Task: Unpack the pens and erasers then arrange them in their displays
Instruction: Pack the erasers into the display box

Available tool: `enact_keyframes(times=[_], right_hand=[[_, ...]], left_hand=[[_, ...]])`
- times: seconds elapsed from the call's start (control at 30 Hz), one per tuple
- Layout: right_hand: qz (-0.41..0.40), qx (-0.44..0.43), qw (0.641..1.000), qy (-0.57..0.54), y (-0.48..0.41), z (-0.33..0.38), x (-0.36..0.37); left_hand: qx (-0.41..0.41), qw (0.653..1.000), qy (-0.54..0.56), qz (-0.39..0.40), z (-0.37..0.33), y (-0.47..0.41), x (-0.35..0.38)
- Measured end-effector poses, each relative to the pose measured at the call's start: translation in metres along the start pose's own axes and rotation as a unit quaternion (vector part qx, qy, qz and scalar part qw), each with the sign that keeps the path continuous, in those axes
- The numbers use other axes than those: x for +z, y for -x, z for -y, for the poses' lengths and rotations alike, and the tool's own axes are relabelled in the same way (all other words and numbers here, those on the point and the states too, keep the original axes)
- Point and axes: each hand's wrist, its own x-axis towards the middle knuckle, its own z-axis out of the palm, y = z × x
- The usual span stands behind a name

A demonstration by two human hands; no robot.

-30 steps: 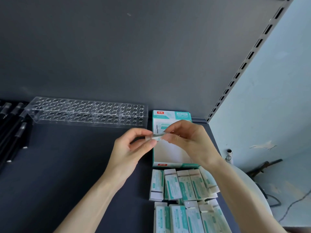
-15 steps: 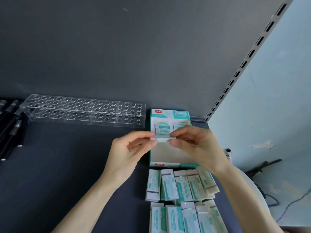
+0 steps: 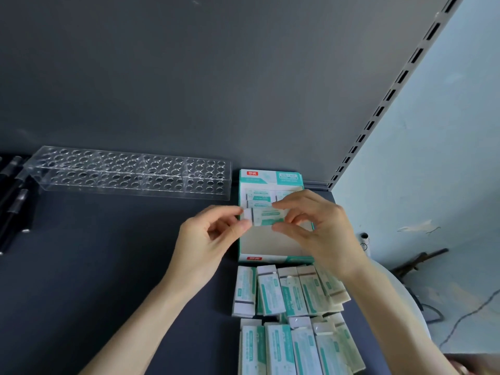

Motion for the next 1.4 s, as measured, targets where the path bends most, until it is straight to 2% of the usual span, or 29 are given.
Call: enact_keyframes(times=[0.1,0.2,0.3,0.7,1.03,1.13,1.2,1.3,1.4], right_hand=[[-0.034,0.014,0.994,0.107,0.000,-0.010,-0.012],[-0.034,0.050,0.977,0.207,-0.001,-0.018,-0.020],[-0.013,0.054,0.962,0.267,-0.003,-0.020,-0.019],[0.054,0.025,0.917,0.395,-0.018,-0.029,-0.011],[0.027,0.063,0.931,0.358,-0.019,-0.029,-0.003],[0.015,0.081,0.947,0.310,-0.016,-0.021,-0.007],[-0.022,0.084,0.964,0.250,-0.008,-0.009,-0.012],[-0.077,0.068,0.981,0.166,0.015,0.009,-0.018],[-0.102,0.077,0.988,0.088,0.049,0.022,-0.024]], left_hand=[[0.026,0.993,-0.116,0.025,0.004,0.004,-0.006],[-0.012,0.986,-0.133,0.100,0.006,0.004,-0.009],[-0.001,0.973,-0.177,0.149,0.006,0.005,-0.007],[-0.006,0.968,-0.208,0.142,0.013,0.004,-0.006],[0.004,0.972,-0.192,0.135,0.010,0.003,-0.007],[-0.002,0.967,-0.212,0.139,0.002,0.002,-0.007],[0.003,0.963,-0.227,0.143,-0.006,0.005,-0.006],[0.031,0.965,-0.241,0.103,-0.022,0.019,-0.003],[0.067,0.966,-0.248,0.031,-0.032,0.050,0.002]])
